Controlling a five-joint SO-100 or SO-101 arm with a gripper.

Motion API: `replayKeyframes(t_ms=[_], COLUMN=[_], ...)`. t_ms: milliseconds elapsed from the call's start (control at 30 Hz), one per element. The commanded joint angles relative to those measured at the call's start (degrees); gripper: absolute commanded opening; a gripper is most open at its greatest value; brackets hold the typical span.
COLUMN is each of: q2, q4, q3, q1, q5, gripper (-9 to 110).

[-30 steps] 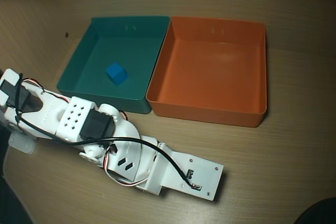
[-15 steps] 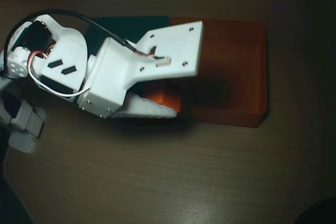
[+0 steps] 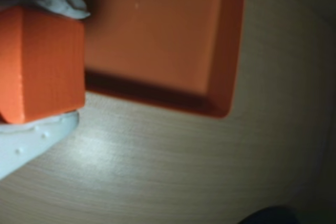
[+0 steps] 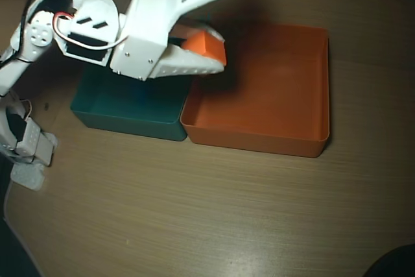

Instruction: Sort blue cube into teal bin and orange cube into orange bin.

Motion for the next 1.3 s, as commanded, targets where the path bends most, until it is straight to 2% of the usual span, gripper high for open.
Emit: replayKeyframes(t_ms=[0, 667, 867, 933, 1100, 1267], q2=[-1.85, -45.79, -50.45, -50.71, -51.06, -50.54], q4=[-0.26, -1.14, -1.05, -1.05, -1.05, -1.05], q3=[-11.16, -50.54, -53.88, -53.26, -52.82, -52.82], q1=[-0.7, -7.56, -7.73, -7.73, -7.21, -7.03], q5=[0.44, 0.44, -0.53, -0.53, -0.53, -0.53], gripper=[-6, -6, -5, -1, 19, 33])
